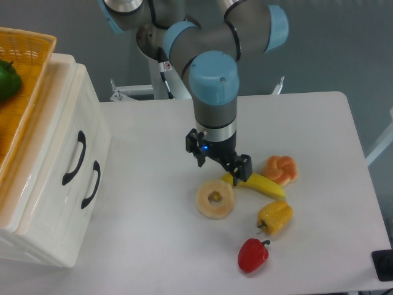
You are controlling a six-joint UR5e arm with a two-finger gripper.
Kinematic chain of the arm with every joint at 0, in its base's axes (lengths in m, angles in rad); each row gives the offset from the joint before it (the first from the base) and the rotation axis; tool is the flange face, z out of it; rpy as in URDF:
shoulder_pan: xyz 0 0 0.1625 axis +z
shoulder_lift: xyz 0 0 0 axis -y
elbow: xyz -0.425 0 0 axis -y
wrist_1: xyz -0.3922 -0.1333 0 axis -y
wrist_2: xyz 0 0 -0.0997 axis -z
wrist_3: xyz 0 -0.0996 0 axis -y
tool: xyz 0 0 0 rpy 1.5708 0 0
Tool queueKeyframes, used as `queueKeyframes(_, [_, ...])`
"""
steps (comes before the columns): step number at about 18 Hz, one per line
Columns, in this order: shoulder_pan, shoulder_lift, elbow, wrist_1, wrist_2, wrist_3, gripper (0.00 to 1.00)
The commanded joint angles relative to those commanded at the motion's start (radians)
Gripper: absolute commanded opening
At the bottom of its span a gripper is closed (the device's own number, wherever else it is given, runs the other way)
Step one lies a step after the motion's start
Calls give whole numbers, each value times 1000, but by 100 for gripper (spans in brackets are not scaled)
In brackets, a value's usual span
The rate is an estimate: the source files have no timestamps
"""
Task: Slide the top white drawer open
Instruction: 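Move the open gripper from the fruit toward the cabinet's upper drawer handle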
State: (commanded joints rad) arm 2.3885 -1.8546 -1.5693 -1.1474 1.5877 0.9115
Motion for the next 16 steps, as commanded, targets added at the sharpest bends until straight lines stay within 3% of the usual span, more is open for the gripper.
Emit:
queueKeyframes(11, [-146,-14,-3,3,-3,-357,100])
queueKeyframes(16, [-169,-11,-3,-1,-6,-424,100])
